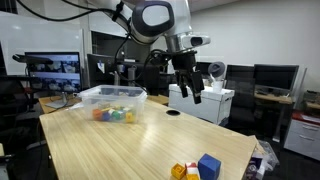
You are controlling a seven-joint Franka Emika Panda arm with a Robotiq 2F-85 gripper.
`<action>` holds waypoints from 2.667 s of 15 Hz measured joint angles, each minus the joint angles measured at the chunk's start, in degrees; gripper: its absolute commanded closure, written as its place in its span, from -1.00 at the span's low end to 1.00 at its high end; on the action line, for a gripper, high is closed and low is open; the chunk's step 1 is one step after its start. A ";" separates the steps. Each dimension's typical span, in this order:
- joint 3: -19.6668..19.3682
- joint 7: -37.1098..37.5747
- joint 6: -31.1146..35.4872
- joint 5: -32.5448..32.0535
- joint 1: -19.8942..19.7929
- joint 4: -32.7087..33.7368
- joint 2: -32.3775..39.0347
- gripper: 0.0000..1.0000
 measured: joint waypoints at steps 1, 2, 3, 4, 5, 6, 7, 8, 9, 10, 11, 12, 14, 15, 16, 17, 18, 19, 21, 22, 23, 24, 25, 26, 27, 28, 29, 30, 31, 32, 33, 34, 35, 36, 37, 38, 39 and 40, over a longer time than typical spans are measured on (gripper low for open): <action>-0.13 0.02 0.00 0.02 -0.57 0.77 0.87 -1.00; -0.22 0.02 0.00 0.05 -1.26 1.55 1.77 -1.00; -0.28 0.02 0.00 0.16 -2.02 2.37 2.68 -1.00; -0.30 0.02 0.00 0.18 -2.94 3.27 3.73 -1.00; -0.30 -0.08 0.00 0.19 -3.67 3.91 4.59 -1.00; -0.27 -0.26 0.01 0.19 -4.35 4.44 5.41 -1.00; -0.24 -0.62 0.01 0.19 -4.93 4.89 6.22 -1.00; -0.22 -0.88 0.01 0.19 -5.45 5.27 7.00 -1.00; -0.16 -1.40 0.01 0.19 -6.07 5.62 7.94 -1.00; -0.04 -2.14 0.00 0.19 -6.59 5.79 8.62 -1.00; 0.06 -2.98 0.00 0.19 -7.05 5.85 9.24 -1.00; 0.17 -3.75 0.00 0.19 -7.53 5.93 9.89 -1.00; 0.24 -4.72 0.01 0.19 -8.28 5.96 10.93 -1.00; 0.24 -5.02 0.01 0.19 -8.67 5.96 11.42 -1.00; 0.24 -5.18 0.03 0.19 -9.07 5.96 11.94 -1.00; 0.27 -5.40 0.04 0.19 -9.57 5.95 12.57 -1.00; 0.28 -5.54 0.11 0.19 -9.98 5.94 13.13 -1.00; 0.36 -5.68 0.21 0.19 -10.38 5.87 13.69 -1.00; 0.54 -6.11 0.63 0.19 -10.95 5.44 14.63 -1.00; 0.77 -6.55 0.74 0.21 -11.20 5.10 14.97 -1.00; 1.04 -7.18 0.78 0.25 -11.43 4.69 15.21 -1.00; 1.49 -7.91 0.83 0.32 -11.75 4.25 15.44 -1.00; 1.80 -8.43 0.90 0.34 -11.92 3.90 15.60 -1.00; 2.05 -9.00 1.09 0.39 -12.04 3.57 15.87 -1.00; 2.26 -9.47 1.21 0.46 -12.10 3.41 16.10 -1.00; 2.61 -9.80 1.38 0.55 -12.27 3.40 16.42 -1.00; 2.97 -9.93 1.60 0.60 -12.47 3.46 16.64 -1.00; 3.37 -9.98 1.88 0.63 -12.63 3.66 16.95 -1.00; 3.65 -9.99 2.10 0.68 -12.67 4.00 17.33 -1.00; 3.97 -9.99 2.42 0.70 -12.68 4.42 17.81 -1.00; 4.33 -9.99 2.66 0.70 -12.68 4.90 18.33 -1.00; 4.66 -9.99 2.86 0.70 -12.69 5.38 18.82 -1.00; 4.95 -9.99 3.08 0.71 -12.69 5.92 19.34 -1.00; 5.17 -9.99 3.16 0.72 -12.68 6.63 19.90 -1.00; 5.27 -9.99 3.17 0.76 -12.68 7.34 20.38 -1.00; 5.32 -9.99 3.17 0.82 -12.69 8.14 20.90 -1.00; 5.32 -9.99 3.17 0.83 -12.70 8.76 21.27 -1.00; 5.32 -9.99 3.17 0.83 -12.74 9.32 21.55 -0.98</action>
